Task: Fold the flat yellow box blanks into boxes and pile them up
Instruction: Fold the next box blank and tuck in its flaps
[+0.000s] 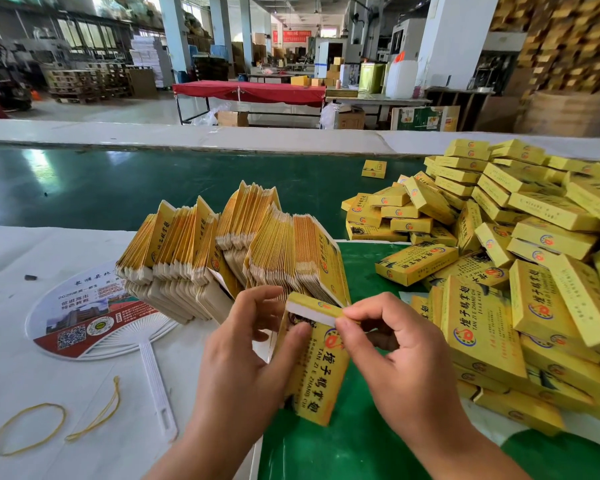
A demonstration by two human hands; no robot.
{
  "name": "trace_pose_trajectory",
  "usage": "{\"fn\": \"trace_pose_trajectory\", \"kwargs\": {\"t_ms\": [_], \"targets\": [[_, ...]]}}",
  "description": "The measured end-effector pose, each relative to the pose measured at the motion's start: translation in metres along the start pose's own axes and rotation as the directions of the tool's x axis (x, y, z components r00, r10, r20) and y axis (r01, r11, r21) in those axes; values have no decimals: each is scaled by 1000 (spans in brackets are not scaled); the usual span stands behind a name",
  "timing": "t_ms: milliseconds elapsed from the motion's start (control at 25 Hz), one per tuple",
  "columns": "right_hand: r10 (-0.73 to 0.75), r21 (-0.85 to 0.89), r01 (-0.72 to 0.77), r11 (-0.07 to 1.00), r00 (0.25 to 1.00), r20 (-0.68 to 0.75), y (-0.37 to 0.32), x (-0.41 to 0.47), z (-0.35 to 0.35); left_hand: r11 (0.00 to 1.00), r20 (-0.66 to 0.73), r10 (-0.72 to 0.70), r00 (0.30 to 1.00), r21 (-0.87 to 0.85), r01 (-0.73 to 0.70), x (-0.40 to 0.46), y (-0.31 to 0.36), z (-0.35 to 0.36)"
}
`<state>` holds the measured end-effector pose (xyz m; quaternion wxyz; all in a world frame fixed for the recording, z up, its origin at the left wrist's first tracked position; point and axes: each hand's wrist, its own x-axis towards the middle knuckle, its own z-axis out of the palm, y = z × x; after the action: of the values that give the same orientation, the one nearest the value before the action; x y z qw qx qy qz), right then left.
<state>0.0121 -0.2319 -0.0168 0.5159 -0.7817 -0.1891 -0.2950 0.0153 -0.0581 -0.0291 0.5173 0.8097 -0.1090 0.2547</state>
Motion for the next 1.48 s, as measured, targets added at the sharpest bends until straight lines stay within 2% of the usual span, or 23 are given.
{"fn": "trace_pose_trajectory", "kwargs": {"t_ms": [120,240,480,760,920,1120,1280,1360,1440,1480], "targets": [[31,37,-29,999,997,-72,-1,-3,4,972,111,-18,994,233,-9,-8,7,6],[66,93,-63,994,998,-24,-3,-4,6,936,183,-24,983,350,-43,-12,11,10],[107,101,-112,989,993,49,-7,-3,5,900,265,79,961,395,-183,-11,13,5],[134,175,-136,975,991,21,-4,-2,-1,888,294,98,951,405,-216,-10,15,3],[134,138,-139,981,990,50,-3,-2,0,882,292,97,952,417,-218,-11,14,5],[-4,15,2,1000,994,109,-8,-4,2,917,232,35,972,379,-124,-11,12,5],[-48,-55,63,997,972,231,-11,-10,10,961,138,-15,990,275,-24,-11,8,4],[-76,-79,98,992,968,238,-11,-10,13,974,126,-27,992,228,-3,-11,10,5],[-109,-106,132,986,974,199,-9,-8,10,996,186,-26,982,84,11,-11,12,7],[-110,-122,132,984,979,173,-7,-7,8,996,233,-28,972,-71,45,-10,13,6]]}}
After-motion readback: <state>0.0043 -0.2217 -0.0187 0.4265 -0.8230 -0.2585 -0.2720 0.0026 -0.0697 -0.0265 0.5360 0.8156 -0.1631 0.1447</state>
